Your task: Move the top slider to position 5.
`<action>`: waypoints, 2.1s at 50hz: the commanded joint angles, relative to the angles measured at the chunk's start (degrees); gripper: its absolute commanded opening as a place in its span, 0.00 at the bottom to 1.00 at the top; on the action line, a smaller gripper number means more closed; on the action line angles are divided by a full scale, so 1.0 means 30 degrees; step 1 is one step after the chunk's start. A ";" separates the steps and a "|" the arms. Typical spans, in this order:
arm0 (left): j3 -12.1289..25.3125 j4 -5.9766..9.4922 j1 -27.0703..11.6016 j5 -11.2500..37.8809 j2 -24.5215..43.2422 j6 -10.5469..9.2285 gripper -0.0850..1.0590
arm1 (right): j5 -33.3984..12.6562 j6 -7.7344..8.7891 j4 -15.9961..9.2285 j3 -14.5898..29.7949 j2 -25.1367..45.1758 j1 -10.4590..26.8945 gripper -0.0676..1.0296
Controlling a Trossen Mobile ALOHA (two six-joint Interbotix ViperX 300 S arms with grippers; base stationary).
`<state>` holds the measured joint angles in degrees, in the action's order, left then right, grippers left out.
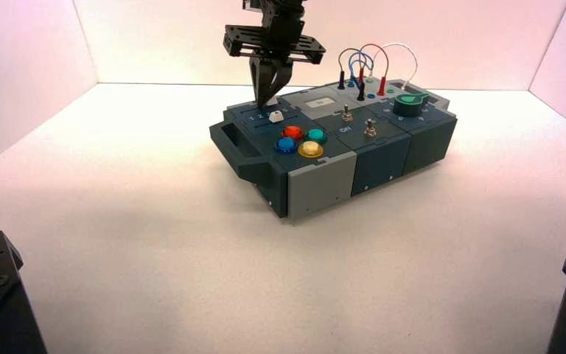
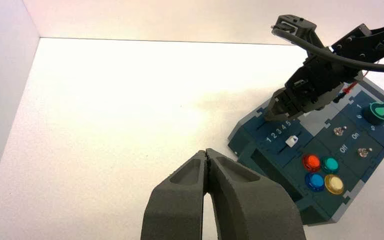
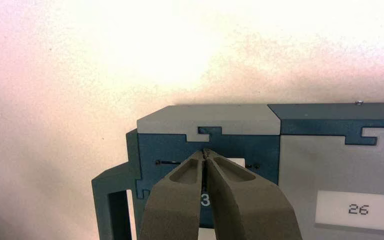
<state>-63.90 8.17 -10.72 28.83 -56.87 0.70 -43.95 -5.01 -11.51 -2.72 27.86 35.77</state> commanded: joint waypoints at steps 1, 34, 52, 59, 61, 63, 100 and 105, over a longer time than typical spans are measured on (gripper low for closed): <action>0.0527 0.0029 -0.0029 -0.0088 0.0059 0.0029 0.05 | 0.0029 -0.0117 0.0029 0.0469 -0.0352 -0.0146 0.04; 0.0527 0.0059 -0.0029 -0.0088 0.0059 0.0000 0.05 | 0.0000 -0.0117 0.0059 0.0469 -0.0205 -0.0146 0.04; 0.0527 0.0059 -0.0029 -0.0059 0.0059 0.0000 0.05 | -0.0029 -0.0117 0.0117 0.0381 -0.0117 -0.0527 0.04; 0.0527 0.0059 -0.0059 -0.0059 0.0059 0.0000 0.05 | -0.0088 -0.0117 0.0117 0.0381 -0.0117 -0.0732 0.04; 0.0527 0.0088 -0.0059 -0.0059 0.0059 0.0000 0.05 | -0.0059 -0.0117 0.0117 0.0352 -0.0117 -0.0762 0.04; 0.0527 0.0059 -0.0029 -0.0029 0.0059 0.0000 0.05 | -0.0059 -0.0117 0.0117 0.0352 -0.0117 -0.0791 0.04; 0.0557 0.0088 -0.0029 0.0029 0.0059 0.0000 0.05 | -0.1318 -0.0527 0.0264 -0.0469 -0.1318 -0.0850 0.04; 0.0557 0.0059 -0.0029 0.0029 0.0029 0.0000 0.05 | -0.1465 -0.0557 0.0293 -0.0703 -0.1729 -0.0850 0.04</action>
<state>-63.90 8.35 -10.63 29.09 -56.87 0.70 -48.34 -6.24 -10.90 -5.10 25.84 34.19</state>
